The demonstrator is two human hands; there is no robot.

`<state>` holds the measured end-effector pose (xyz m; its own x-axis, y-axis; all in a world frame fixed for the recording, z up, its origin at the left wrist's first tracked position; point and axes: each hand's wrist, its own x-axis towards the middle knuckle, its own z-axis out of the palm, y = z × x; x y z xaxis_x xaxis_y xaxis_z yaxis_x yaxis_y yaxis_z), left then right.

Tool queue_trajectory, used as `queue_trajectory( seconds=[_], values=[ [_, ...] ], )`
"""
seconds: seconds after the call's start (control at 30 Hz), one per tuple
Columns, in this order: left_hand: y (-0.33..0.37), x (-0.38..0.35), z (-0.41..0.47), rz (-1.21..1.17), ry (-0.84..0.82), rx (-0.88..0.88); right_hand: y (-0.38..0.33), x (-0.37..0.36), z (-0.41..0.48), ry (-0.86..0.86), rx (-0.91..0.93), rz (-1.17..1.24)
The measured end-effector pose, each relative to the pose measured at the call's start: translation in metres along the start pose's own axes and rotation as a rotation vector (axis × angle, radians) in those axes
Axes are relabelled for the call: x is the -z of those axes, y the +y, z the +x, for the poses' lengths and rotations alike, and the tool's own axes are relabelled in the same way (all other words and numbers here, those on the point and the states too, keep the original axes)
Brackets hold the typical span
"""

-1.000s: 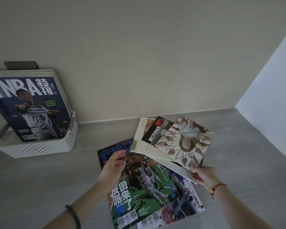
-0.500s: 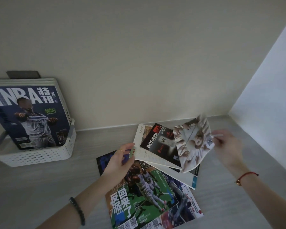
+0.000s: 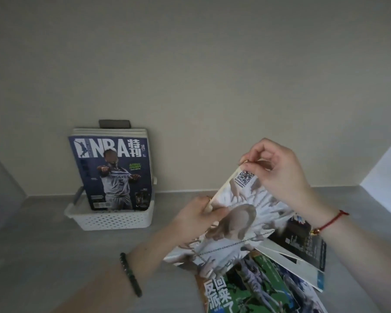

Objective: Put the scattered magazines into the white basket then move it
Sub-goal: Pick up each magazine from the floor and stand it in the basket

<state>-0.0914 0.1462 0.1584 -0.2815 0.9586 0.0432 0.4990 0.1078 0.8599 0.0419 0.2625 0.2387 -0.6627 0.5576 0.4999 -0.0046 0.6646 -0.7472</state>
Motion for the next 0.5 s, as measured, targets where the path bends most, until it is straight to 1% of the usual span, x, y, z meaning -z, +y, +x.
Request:
queue_trajectory(
  seconds=[0.03,0.07,0.13,0.17,0.2,0.23,0.27,0.3,0.33,0.37,0.4,0.47,0.5],
  values=[
    [-0.008,0.007,-0.007,-0.060,0.033,0.029,-0.004,-0.011,0.004,0.000,-0.010,0.015],
    [-0.016,0.017,-0.013,-0.145,0.093,0.053,-0.006,-0.022,0.008,0.009,-0.022,-0.025],
    [-0.030,0.037,-0.024,-0.364,0.247,0.098,-0.006,-0.040,0.011,0.074,-0.059,-0.189],
    [-0.036,0.049,-0.028,-0.483,0.320,0.127,-0.004,-0.048,0.010,0.117,-0.097,-0.225],
    [-0.042,0.062,-0.032,-0.582,0.380,0.155,-0.001,-0.056,0.007,0.138,-0.171,-0.216],
    [-0.048,0.075,-0.035,-0.671,0.421,0.179,0.002,-0.066,0.003,0.107,-0.300,-0.156],
    [-0.056,0.087,-0.038,-0.749,0.444,0.202,0.005,-0.076,-0.003,0.021,-0.449,-0.041],
    [-0.061,0.098,-0.041,-0.823,0.448,0.225,0.007,-0.088,-0.009,-0.089,-0.575,0.136],
    [-0.068,0.108,-0.044,-0.867,0.438,0.244,0.009,-0.100,-0.015,-0.195,-0.652,0.340],
    [-0.073,0.116,-0.046,-0.892,0.422,0.262,0.011,-0.113,-0.020,-0.239,-0.660,0.501],
    [-0.080,0.122,-0.047,-0.882,0.416,0.274,0.013,-0.126,-0.021,-0.236,-0.615,0.565],
    [-0.091,0.130,-0.050,-0.805,0.441,0.302,0.014,-0.149,-0.021,-0.146,-0.517,0.561],
    [-0.096,0.132,-0.052,-0.754,0.477,0.304,0.012,-0.157,-0.018,-0.124,-0.513,0.542]
  ],
)
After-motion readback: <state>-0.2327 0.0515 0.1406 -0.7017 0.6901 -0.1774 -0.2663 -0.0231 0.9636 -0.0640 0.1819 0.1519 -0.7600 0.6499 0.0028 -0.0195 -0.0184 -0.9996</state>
